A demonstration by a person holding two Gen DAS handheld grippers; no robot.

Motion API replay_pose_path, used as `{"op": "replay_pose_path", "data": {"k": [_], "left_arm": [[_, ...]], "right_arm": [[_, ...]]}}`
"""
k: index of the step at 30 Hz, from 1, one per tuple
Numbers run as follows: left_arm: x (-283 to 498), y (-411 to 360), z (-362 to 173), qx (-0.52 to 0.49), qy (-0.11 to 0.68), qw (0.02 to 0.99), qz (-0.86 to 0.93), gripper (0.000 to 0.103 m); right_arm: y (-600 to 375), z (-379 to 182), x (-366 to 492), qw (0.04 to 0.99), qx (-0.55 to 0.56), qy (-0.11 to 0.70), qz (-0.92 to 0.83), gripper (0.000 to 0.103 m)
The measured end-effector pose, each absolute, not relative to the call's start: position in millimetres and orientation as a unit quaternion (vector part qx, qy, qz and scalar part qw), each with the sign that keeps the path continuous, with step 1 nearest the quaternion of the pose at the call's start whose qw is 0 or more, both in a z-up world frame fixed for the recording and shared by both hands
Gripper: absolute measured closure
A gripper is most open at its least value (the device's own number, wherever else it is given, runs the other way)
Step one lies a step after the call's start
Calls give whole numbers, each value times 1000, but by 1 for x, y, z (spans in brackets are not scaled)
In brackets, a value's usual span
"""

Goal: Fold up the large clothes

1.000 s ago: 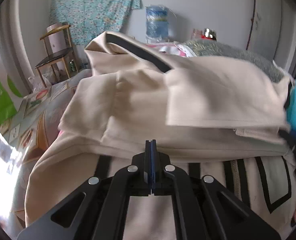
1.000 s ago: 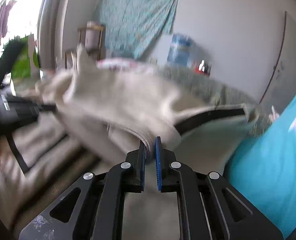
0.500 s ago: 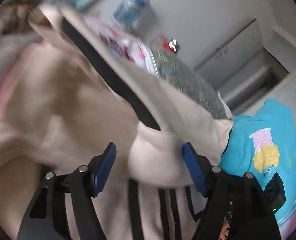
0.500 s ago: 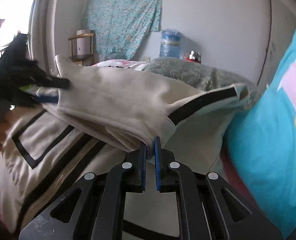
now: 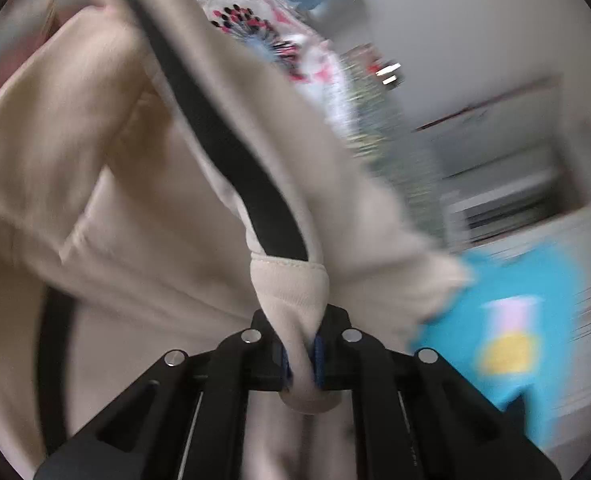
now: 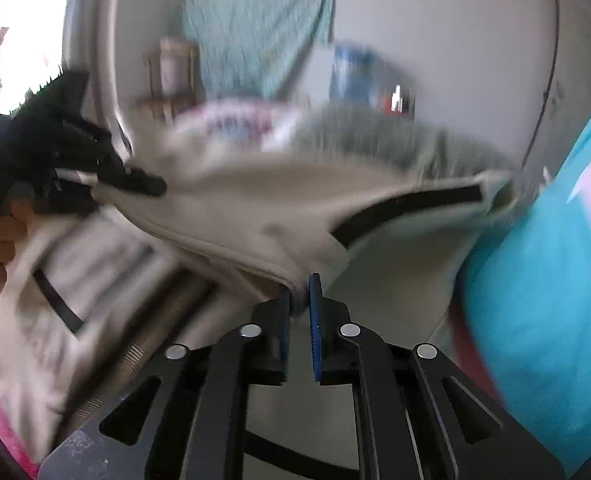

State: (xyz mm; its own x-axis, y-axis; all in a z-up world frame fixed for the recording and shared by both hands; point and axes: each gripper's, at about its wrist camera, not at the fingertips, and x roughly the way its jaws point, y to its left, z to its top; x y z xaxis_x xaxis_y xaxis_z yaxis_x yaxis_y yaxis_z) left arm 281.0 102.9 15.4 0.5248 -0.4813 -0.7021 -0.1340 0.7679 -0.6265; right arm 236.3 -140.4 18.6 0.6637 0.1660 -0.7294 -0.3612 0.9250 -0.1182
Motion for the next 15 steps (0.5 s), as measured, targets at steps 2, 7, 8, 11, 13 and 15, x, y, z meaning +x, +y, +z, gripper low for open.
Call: {"op": "replay_pose_path", "data": {"k": [2, 7, 8, 11, 13, 15], "left_arm": [[281, 95, 14, -298, 473, 825, -85, 86], [278, 81, 28, -193, 452, 868, -67, 72], [277, 84, 30, -189, 451, 869, -72, 71], [264, 94, 36, -195, 460, 864, -68, 65], [236, 106, 45, -185, 452, 871, -54, 62], [201, 109, 65, -158, 411, 898, -21, 63]], "right_arm": [[-137, -1, 234, 891, -146, 411, 128, 82], [-169, 15, 213, 900, -124, 414, 52, 41], [-178, 22, 206, 903, -112, 414, 31, 41], [-189, 50, 185, 923, -64, 374, 57, 42], [-180, 70, 184, 935, -63, 342, 74, 44], [-166, 95, 199, 945, -39, 304, 112, 46]]}}
